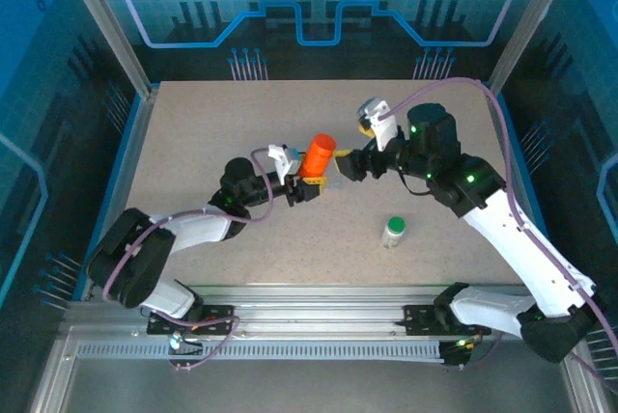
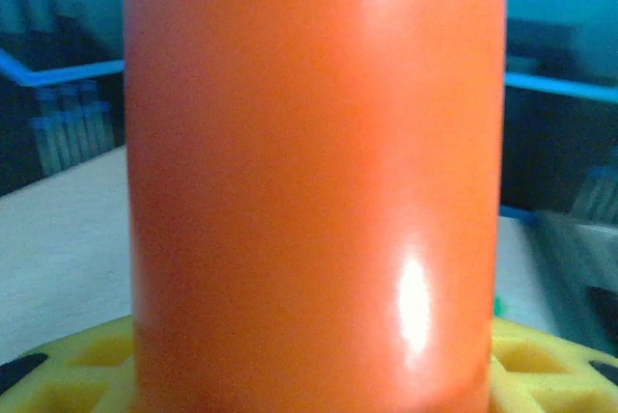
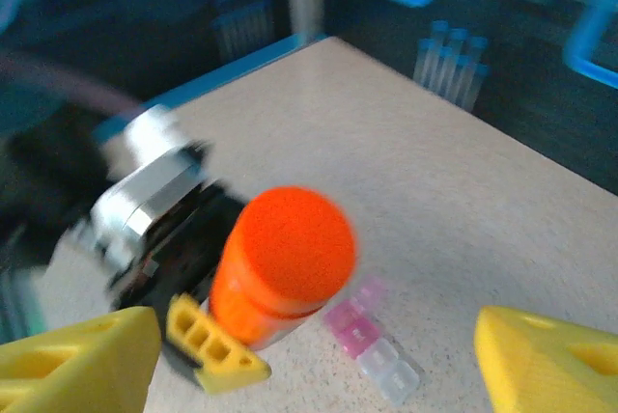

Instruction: Sort the pills into containers

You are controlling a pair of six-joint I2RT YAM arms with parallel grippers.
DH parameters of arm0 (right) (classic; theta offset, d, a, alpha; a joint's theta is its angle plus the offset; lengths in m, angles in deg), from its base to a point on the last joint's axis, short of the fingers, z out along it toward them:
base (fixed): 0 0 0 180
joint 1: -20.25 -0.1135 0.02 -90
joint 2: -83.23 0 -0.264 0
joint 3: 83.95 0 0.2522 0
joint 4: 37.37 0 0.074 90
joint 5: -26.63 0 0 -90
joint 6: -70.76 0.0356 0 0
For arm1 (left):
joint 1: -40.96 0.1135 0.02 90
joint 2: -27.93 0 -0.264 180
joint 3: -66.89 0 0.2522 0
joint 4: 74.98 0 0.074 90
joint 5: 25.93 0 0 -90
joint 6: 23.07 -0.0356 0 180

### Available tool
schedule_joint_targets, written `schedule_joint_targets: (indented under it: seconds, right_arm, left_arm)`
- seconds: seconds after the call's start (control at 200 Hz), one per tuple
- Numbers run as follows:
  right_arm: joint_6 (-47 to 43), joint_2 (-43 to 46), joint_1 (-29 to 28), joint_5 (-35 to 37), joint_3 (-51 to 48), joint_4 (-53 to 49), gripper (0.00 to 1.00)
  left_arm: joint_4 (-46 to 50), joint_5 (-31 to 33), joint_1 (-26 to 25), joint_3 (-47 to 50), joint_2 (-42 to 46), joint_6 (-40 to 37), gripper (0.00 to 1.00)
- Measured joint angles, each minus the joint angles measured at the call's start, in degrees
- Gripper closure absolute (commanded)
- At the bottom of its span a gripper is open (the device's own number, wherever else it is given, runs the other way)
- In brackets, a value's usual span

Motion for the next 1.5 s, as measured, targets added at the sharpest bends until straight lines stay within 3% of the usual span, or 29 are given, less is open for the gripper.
schedule_joint_targets:
  seconds: [0.115,0.21,0.44,0.71,0.976,1.236,1.371,1.441,1.496]
  right_arm:
    - [11.9,-0.6,-5.6,11.1,-2.1,4.7,0.15]
    - [17.7,-3.8,-8.6,15.2,-2.0,7.3,0.15]
    - [23.1,-9.5,-10.2,20.7,-0.7,7.3,0.14]
    - [26.5,-9.5,-10.2,21.4,-1.6,7.4,0.17]
    - [29.9,-11.4,-7.8,16.8,-3.3,7.9,0.21]
    - [32.9,-12.2,-6.7,11.1,-5.3,10.4,0.51]
    - [31.0,-11.0,-5.6,8.8,-7.8,13.4,0.57]
    - [27.6,-9.3,-4.3,4.9,-10.6,16.0,0.65]
    - [23.4,-7.8,-2.5,-0.3,-12.6,17.5,0.65]
  left_arm:
    - [1.8,15.7,-7.3,1.8,1.9,-8.4,0.86]
    - [1.9,23.9,-10.3,2.8,1.8,-12.0,0.86]
    - [-0.1,34.9,-11.5,4.4,0.4,-15.8,0.86]
    - [-2.9,37.8,-12.0,4.3,-1.2,-16.0,0.86]
    - [-3.9,38.1,-12.5,4.3,-1.4,-16.0,0.86]
    - [-3.2,38.1,-12.7,4.3,-1.4,-16.0,0.85]
    - [-2.7,37.6,-12.7,4.3,-1.4,-16.0,0.84]
    - [-2.4,34.9,-12.2,4.3,-1.4,-15.8,0.84]
    - [-1.9,29.8,-10.9,4.4,-1.0,-14.8,0.83]
